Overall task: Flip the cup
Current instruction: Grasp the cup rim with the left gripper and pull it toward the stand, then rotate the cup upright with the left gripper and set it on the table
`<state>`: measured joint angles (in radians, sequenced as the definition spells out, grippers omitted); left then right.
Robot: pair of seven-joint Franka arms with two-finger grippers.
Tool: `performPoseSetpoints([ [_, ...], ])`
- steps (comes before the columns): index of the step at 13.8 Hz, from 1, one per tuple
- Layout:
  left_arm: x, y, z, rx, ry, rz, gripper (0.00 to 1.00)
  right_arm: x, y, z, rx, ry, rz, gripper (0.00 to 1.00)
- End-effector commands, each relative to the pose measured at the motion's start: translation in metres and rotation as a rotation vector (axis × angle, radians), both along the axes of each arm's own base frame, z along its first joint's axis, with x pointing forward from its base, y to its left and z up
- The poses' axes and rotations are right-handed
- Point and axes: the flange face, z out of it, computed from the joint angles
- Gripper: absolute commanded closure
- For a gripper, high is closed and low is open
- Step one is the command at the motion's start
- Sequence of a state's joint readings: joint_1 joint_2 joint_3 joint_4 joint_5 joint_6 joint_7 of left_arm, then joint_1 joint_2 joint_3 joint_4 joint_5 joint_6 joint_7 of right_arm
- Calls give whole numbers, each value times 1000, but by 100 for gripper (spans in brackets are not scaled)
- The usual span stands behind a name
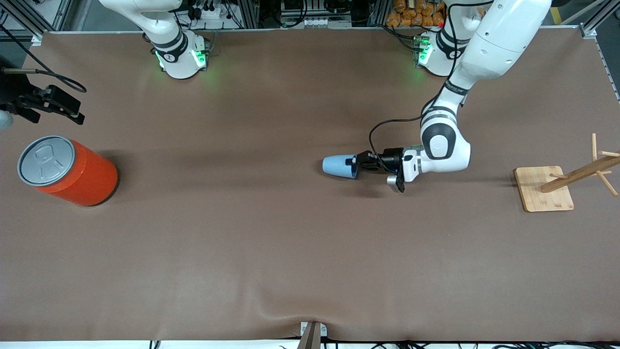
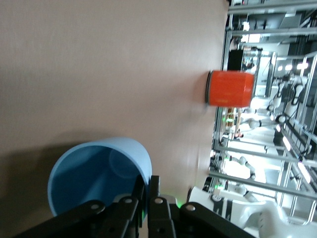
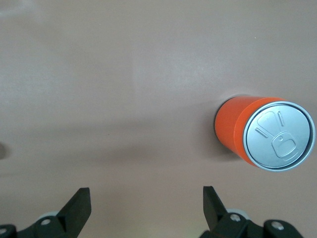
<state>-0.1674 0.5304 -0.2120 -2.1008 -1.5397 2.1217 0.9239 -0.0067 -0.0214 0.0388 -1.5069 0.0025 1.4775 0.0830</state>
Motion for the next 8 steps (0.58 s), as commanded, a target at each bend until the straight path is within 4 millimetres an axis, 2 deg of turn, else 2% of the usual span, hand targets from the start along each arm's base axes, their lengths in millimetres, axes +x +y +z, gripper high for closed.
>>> performPoseSetpoints([
  [1,16,6,44,35,12,22,100,-4,-5,1,1,0,8,0],
  [5,42,57,93,224,13,-33,100,-4,-5,1,0,0,8,0],
  [8,50,92,136,384,-20,-58,100,-5,-9,1,1,4,2,0],
])
